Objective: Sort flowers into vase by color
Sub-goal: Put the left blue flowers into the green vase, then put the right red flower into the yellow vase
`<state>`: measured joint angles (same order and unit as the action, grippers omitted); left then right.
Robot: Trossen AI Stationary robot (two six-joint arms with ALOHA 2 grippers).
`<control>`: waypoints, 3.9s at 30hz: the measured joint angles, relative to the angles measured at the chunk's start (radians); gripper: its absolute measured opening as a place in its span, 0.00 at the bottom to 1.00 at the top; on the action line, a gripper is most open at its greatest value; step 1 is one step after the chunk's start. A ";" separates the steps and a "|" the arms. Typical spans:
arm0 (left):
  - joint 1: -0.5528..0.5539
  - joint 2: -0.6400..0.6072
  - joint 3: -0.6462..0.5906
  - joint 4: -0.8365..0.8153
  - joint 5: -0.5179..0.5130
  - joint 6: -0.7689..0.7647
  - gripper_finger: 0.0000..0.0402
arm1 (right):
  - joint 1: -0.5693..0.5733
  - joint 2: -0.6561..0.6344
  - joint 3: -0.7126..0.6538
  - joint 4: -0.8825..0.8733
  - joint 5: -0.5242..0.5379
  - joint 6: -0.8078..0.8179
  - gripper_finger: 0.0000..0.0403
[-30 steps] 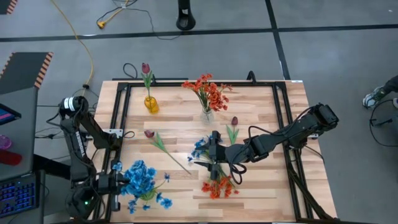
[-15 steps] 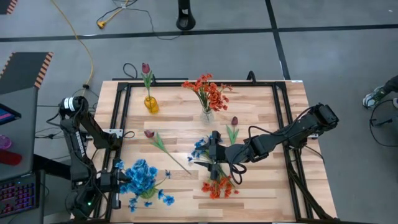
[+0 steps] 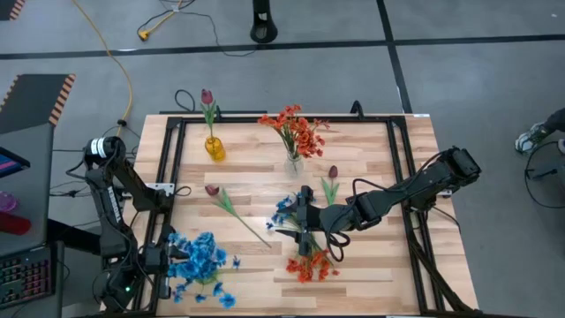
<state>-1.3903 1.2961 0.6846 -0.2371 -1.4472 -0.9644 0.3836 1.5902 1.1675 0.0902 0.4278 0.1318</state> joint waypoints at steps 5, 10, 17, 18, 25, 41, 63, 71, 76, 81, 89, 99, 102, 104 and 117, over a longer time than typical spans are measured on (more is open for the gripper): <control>0.000 -0.001 0.000 0.007 -0.004 0.029 0.16 | 0.000 0.000 0.000 0.000 0.000 0.000 0.69; -0.005 -0.028 0.000 0.008 -0.002 0.037 0.26 | 0.000 0.000 0.000 0.000 0.000 0.000 0.69; -0.030 -0.115 0.000 0.009 0.036 0.140 0.33 | 0.000 0.000 0.000 0.000 0.000 0.000 0.69; -0.033 -0.131 0.000 0.009 0.052 0.155 0.33 | 0.000 0.000 0.000 0.000 0.000 0.000 0.69; -0.050 -0.248 0.000 -0.004 0.107 0.239 0.33 | 0.000 0.000 0.000 0.000 0.000 0.000 0.69; -0.108 -0.505 0.000 -0.190 0.118 0.254 0.33 | 0.000 0.000 0.000 0.000 0.000 0.000 0.69; -0.098 -0.733 0.026 -0.218 -0.080 0.505 0.33 | 0.000 0.002 0.000 0.014 0.000 0.002 0.69; -0.058 -0.731 0.027 -0.214 -0.098 0.488 0.33 | 0.000 0.002 0.000 -0.006 0.028 0.063 0.69; 0.100 -0.736 0.027 -0.212 0.025 0.471 0.33 | -0.004 0.002 0.000 -0.009 0.029 0.081 0.69; 0.340 -0.706 0.027 -0.157 0.238 0.520 0.33 | -0.007 0.002 0.000 -0.009 0.029 0.081 0.69; 0.723 -0.681 0.027 0.032 0.644 0.736 0.33 | -0.006 0.002 0.000 -0.051 0.029 0.133 0.69; 1.083 -0.646 0.027 0.033 1.052 0.743 0.33 | -0.006 0.002 0.000 -0.347 0.072 0.421 0.69; 1.150 -0.617 0.027 0.033 1.129 0.743 0.33 | -0.006 0.002 0.000 -0.462 0.072 0.547 0.69; 1.183 -0.596 0.027 0.032 1.164 0.743 0.33 | -0.006 0.002 0.000 -0.544 0.072 0.636 0.69; 1.266 -0.557 0.027 0.062 1.207 0.799 0.33 | 0.003 0.003 -0.088 -0.560 0.068 0.811 0.69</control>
<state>-0.1239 0.7392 0.7116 -0.1754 -0.2398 -0.1653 0.3867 1.5931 1.0800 -0.4696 0.4954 0.9427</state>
